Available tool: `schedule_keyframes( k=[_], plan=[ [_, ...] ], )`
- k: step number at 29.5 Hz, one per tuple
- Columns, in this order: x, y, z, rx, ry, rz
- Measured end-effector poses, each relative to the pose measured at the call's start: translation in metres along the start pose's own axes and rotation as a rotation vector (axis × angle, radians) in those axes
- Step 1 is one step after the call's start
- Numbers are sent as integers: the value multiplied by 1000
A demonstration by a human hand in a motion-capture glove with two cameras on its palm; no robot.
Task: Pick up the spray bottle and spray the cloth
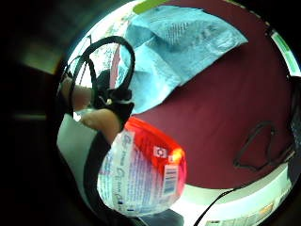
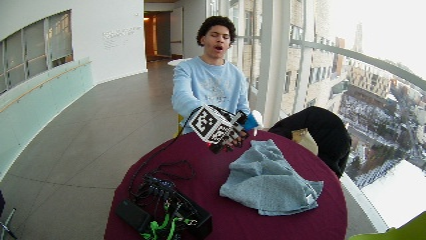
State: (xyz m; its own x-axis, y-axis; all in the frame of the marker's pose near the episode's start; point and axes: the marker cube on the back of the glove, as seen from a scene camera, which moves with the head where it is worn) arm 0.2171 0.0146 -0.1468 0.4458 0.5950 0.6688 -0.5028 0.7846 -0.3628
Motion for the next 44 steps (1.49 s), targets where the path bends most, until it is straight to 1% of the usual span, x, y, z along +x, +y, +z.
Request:
schedule_keyframes(
  k=[14,44],
  plan=[
    [0,-13,-1,-75,38,119],
    [6,-21,6,-128,60,199]
  ],
)
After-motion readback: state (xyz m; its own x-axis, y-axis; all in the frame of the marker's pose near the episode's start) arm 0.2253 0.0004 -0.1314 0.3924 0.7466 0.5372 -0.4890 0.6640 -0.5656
